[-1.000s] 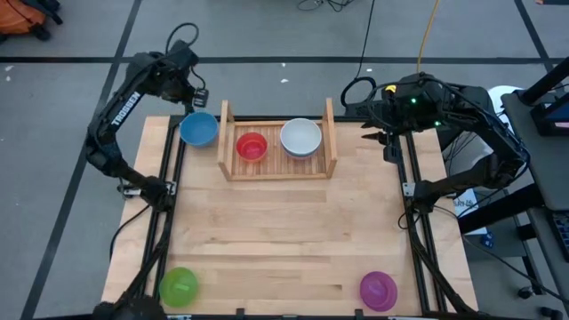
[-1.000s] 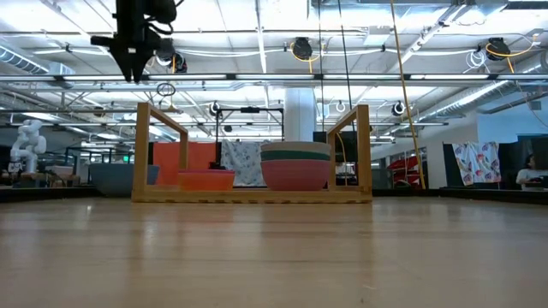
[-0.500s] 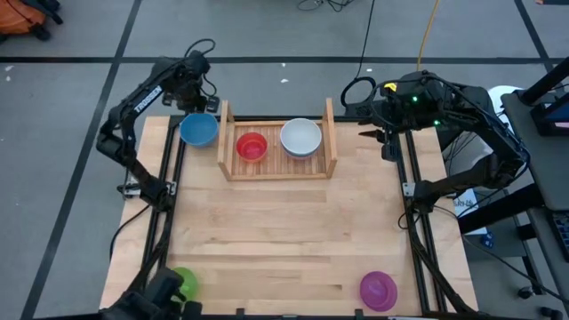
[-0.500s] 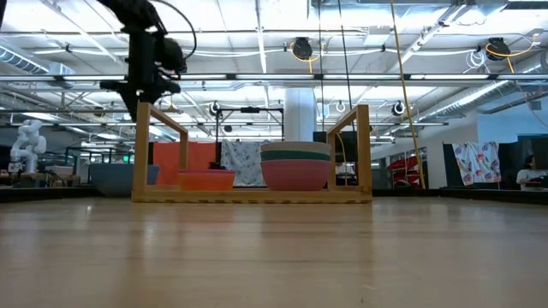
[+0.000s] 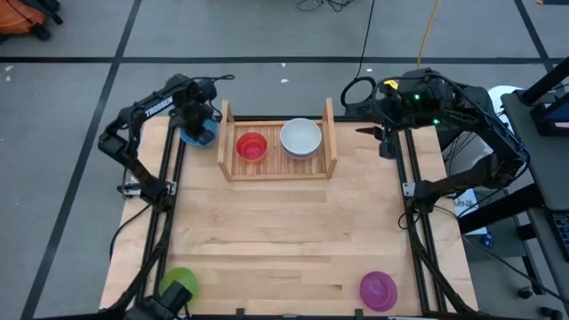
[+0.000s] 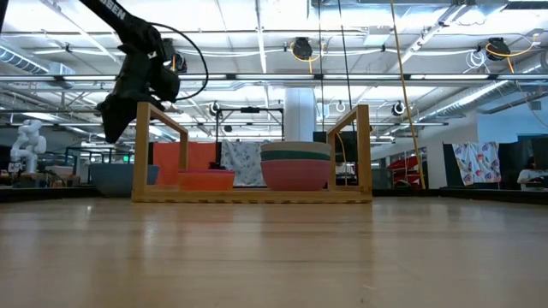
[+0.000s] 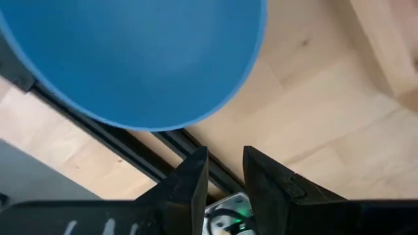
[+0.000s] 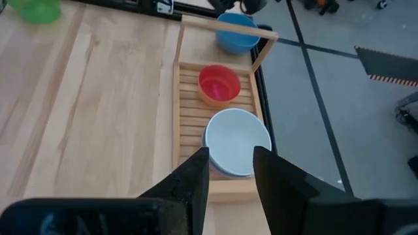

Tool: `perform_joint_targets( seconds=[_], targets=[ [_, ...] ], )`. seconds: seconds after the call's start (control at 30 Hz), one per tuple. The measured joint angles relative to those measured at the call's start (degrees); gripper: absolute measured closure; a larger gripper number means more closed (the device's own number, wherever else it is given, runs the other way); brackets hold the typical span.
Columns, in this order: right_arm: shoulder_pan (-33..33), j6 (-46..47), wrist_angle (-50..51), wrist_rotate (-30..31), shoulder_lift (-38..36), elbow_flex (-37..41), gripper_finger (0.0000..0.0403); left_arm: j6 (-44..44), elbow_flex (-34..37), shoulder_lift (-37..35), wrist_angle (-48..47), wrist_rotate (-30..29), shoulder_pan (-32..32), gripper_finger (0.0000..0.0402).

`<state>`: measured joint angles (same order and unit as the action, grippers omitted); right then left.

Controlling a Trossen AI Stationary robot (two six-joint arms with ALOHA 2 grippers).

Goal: Place and stack bowls onto a shelf
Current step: Stack the blue bowl onto the white bowl

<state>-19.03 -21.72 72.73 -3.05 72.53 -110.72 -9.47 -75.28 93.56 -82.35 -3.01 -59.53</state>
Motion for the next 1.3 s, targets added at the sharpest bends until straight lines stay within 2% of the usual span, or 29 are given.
perform_joint_targets(
  seconds=[0.1,0.27,0.37,0.5,0.67,0.73,1.03,1.3],
  targets=[
    [0.0,0.0,-0.9,0.0,0.0,0.0,0.0291,-2.8,0.9,0.0,0.5,0.0,0.1,0.0298],
    [0.0,0.0,-1.4,0.0,0.0,0.0,0.0291,-2.4,0.9,0.0,0.0,0.1,0.0,0.0298],
    [0.0,0.0,-1.4,0.0,0.0,0.0,0.0291,3.5,0.9,0.0,0.4,0.3,-0.9,0.0298],
    [0.0,-0.1,-1.4,0.0,0.0,0.0,0.0291,13.6,0.9,0.0,5.6,0.5,-1.5,0.0298],
    [0.0,-0.2,-1.4,0.0,0.0,0.0,0.0291,31.8,0.9,0.0,11.4,0.5,-3.2,0.0298],
    [0.0,-0.2,-1.4,0.0,0.0,0.0,0.0291,36.2,0.9,0.0,14.0,0.6,-3.8,0.0298],
    [0.0,-0.4,-1.4,0.0,0.0,0.0,0.0291,43.4,0.9,0.0,27.1,0.7,-7.6,0.0298],
    [0.0,-0.4,-1.5,0.0,0.0,0.0,0.0291,48.0,0.9,0.0,32.2,6.1,-10.6,0.0298]
  ],
)
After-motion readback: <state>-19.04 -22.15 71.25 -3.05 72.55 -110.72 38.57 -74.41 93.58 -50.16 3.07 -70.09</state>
